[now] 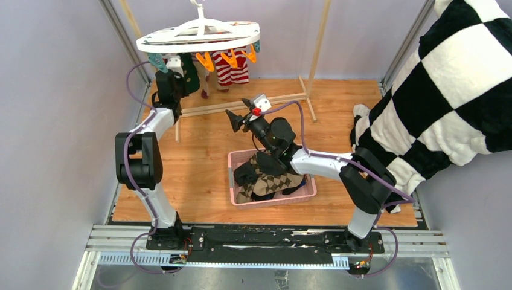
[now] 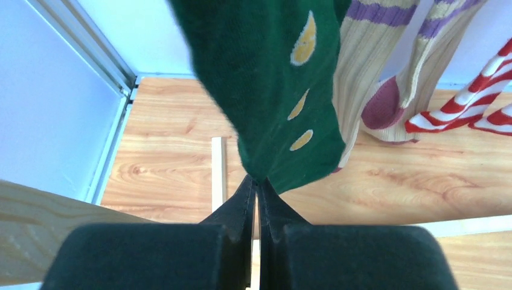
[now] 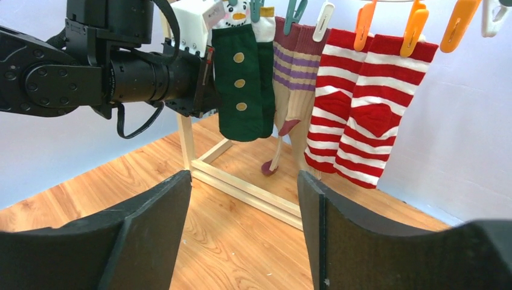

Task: Remove the socks clipped to the hanger
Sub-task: Remove the sock from the hanger.

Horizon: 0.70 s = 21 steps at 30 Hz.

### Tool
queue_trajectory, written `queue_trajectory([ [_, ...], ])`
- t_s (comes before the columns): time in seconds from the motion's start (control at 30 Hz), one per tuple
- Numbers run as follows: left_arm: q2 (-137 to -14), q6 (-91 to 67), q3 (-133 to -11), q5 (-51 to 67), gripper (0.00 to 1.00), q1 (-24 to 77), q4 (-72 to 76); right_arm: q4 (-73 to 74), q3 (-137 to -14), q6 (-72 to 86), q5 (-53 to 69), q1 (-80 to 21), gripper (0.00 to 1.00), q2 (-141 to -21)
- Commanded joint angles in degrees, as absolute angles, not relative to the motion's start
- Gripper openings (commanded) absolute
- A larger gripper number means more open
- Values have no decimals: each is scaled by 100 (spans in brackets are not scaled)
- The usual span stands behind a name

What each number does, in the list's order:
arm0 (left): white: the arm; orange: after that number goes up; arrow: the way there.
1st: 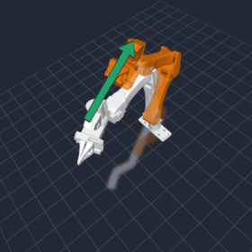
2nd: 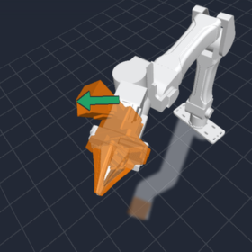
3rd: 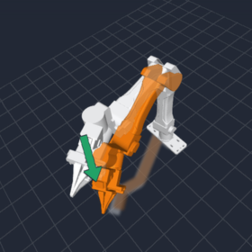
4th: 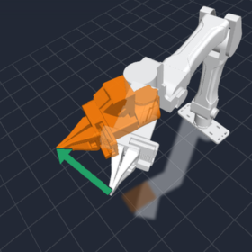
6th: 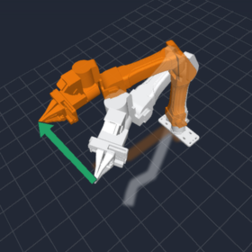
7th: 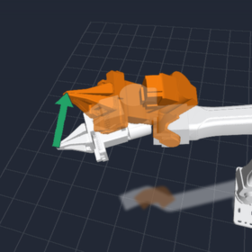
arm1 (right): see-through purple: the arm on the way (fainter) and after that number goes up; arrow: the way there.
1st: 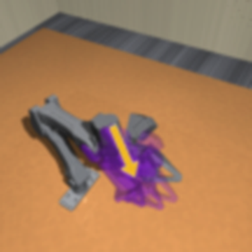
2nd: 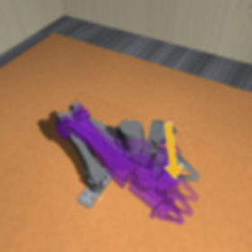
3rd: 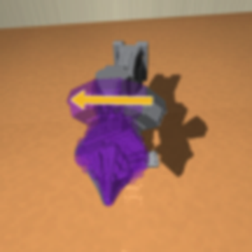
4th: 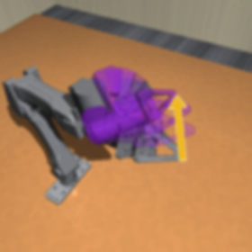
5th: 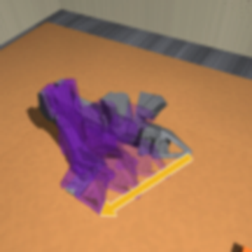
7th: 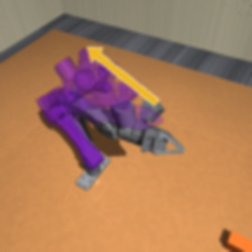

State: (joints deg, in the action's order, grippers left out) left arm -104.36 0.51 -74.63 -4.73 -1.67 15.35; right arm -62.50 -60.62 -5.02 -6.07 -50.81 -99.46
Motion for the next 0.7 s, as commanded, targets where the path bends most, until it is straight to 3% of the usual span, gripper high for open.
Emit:
queue_trajectory([
  [0.0, -10492, 195, -7576, -421, 0, -149, 2091, -6422, -5940, -355, -689, -4976, 66, -9636],
  [0.27, -9763, 294, -7102, 185, 0, -149, 2079, -6251, -5902, -309, -676, -4957, 44, -9378],
  [0.67, -8751, -314, -6868, 1803, 0, -96, 826, -6027, -5650, -165, -748, -4948, 34, -9019],
])
